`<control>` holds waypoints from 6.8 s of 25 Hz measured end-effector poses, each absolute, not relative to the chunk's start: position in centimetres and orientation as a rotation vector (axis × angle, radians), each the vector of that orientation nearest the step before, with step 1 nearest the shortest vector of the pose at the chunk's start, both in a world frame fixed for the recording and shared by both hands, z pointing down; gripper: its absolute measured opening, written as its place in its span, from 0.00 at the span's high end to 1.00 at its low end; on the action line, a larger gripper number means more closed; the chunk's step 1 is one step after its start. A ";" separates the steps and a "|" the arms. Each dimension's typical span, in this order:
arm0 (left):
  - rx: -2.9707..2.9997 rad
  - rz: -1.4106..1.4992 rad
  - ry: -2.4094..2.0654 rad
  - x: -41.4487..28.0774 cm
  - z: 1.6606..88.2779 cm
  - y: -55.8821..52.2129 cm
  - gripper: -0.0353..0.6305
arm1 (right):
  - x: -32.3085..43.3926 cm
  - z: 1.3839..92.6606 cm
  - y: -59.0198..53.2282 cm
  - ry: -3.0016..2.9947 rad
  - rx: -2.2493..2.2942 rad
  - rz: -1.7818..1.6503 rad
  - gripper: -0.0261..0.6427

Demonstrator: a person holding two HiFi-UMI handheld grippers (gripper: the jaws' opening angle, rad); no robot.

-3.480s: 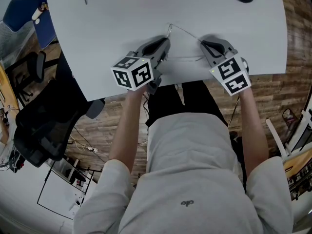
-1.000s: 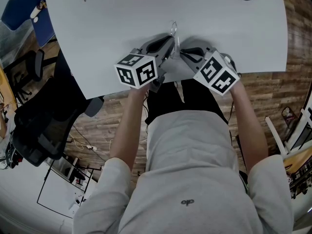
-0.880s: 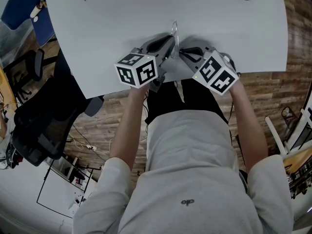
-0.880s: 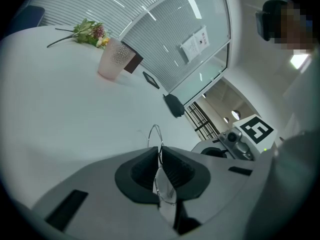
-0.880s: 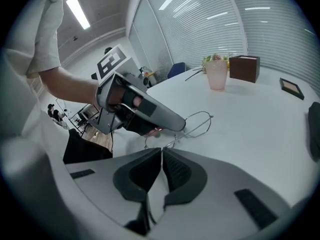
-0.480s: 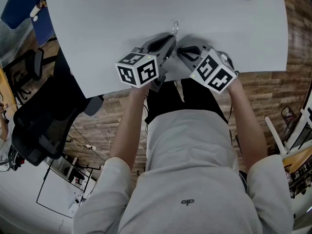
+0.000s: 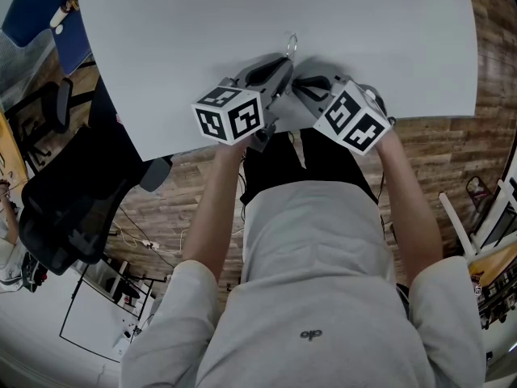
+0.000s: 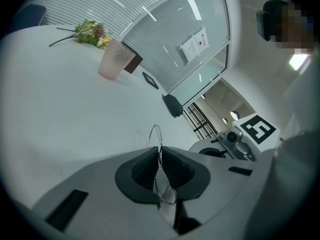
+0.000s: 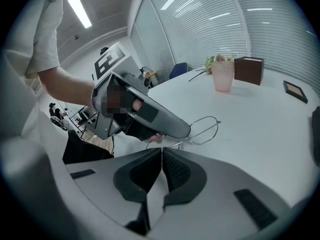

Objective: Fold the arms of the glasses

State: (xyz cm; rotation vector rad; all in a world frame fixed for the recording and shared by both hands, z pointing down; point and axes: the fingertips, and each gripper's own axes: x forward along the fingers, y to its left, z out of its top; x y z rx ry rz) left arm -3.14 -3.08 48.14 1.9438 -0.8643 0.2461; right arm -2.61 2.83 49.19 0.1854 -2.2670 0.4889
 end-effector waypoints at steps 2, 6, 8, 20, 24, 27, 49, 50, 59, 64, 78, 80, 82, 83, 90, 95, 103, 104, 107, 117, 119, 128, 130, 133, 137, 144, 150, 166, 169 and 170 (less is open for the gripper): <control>1.945 0.244 -0.863 -3.1 48.1 -3.0 0.89 | -2.8 49.1 2.9 -2.266 0.183 0.488 0.94; 1.942 0.242 -0.864 -3.2 48.2 -2.8 0.89 | -3.0 48.7 2.9 -2.274 0.185 0.478 0.94; 1.940 0.242 -0.867 -3.3 48.3 -2.7 0.89 | -3.1 48.1 2.9 -2.285 0.192 0.473 0.94; 1.931 0.243 -0.884 -4.0 48.5 -2.4 0.89 | -0.6 45.3 1.8 -2.301 0.288 0.401 0.94; 1.928 0.250 -0.885 -4.1 48.6 -2.5 0.89 | 1.5 44.9 2.1 -2.278 0.332 0.353 0.94; 1.922 0.253 -0.890 -4.1 48.7 -2.6 0.90 | 3.3 45.1 2.5 -2.245 0.356 0.323 0.94; 1.923 0.269 -0.904 -4.5 48.8 -1.7 0.90 | 7.6 46.2 6.4 -2.133 0.337 0.300 0.83; 1.922 0.268 -0.905 -4.5 48.8 -1.6 0.90 | 7.6 46.4 6.5 -2.126 0.335 0.295 0.83; 1.922 0.267 -0.905 -4.8 49.0 -1.4 0.90 | 7.7 48.2 6.5 -2.067 0.335 0.212 0.84; 1.924 0.271 -0.906 -4.9 48.9 -1.2 0.90 | 7.9 48.3 6.6 -2.059 0.336 0.189 0.89; 1.927 0.269 -0.900 -4.7 48.9 -1.2 0.90 | 8.0 48.3 6.1 -2.062 0.343 0.174 0.92; 1.932 0.277 -0.894 -4.7 48.9 -1.1 0.90 | 8.0 48.3 6.0 -2.064 0.341 0.171 0.92; 1.938 0.283 -0.888 -4.6 48.9 -1.0 0.90 | 7.8 48.2 5.8 -2.065 0.335 0.163 0.92; 1.940 0.284 -0.886 -4.7 48.9 -0.9 0.90 | 7.7 48.2 5.7 -2.067 0.330 0.159 0.92; 1.939 0.288 -0.879 -4.8 48.9 -0.8 0.90 | 7.2 48.1 4.7 -2.082 0.300 0.130 0.92; 1.938 0.286 -0.876 -4.9 48.9 -0.6 0.90 | 6.9 48.0 4.3 -2.084 0.297 0.119 0.92; 1.935 0.277 -0.882 -5.3 48.8 -0.2 0.90 | 6.3 48.1 3.7 -2.084 0.298 0.106 0.92; 1.934 0.275 -0.883 -5.3 48.8 -0.2 0.90 | 6.2 48.0 3.6 -2.085 0.298 0.105 0.92; 1.932 0.270 -0.884 -5.5 48.8 -0.2 0.90 | 5.9 48.1 3.3 -2.085 0.303 0.100 0.91; 1.930 0.276 -0.878 -5.5 49.1 -0.3 0.90 | 5.0 48.4 1.6 -2.098 0.347 0.104 0.91; 1.930 0.278 -0.878 -5.4 49.0 -0.4 0.90 | 4.8 48.3 1.2 -2.100 0.357 0.104 0.91; 1.930 0.286 -0.862 -4.7 48.9 -0.7 0.90 | 4.6 48.8 -0.5 -2.097 0.408 0.115 0.91; 1.932 0.290 -0.859 -4.4 48.9 -0.8 0.90 | 4.7 48.9 -0.8 -2.096 0.423 0.121 0.91; 1.937 0.297 -0.849 -4.0 48.8 -0.9 0.90 | 4.7 48.9 -1.3 -2.097 0.441 0.135 0.91; 1.936 0.299 -0.840 -3.7 48.9 -0.9 0.90 | 4.3 49.1 -2.0 -2.103 0.467 0.157 0.91; 1.935 0.300 -0.829 -2.6 48.8 -1.0 0.90 | 3.6 49.1 -2.8 -2.127 0.478 0.193 0.92; 1.933 0.302 -0.825 -2.4 48.9 -1.3 0.90 | 3.2 49.4 -3.3 -2.140 0.488 0.237 0.92; 1.931 0.315 -0.802 -1.4 49.0 -2.0 0.90 | 2.0 49.3 -4.3 -2.184 0.520 0.323 0.92; 1.931 0.318 -0.798 -1.3 49.0 -2.0 0.90 | 1.7 49.3 -4.2 -2.188 0.527 0.334 0.92; 1.932 0.319 -0.797 -1.3 49.0 -2.0 0.90 | 1.6 49.3 -4.2 -2.188 0.526 0.338 0.92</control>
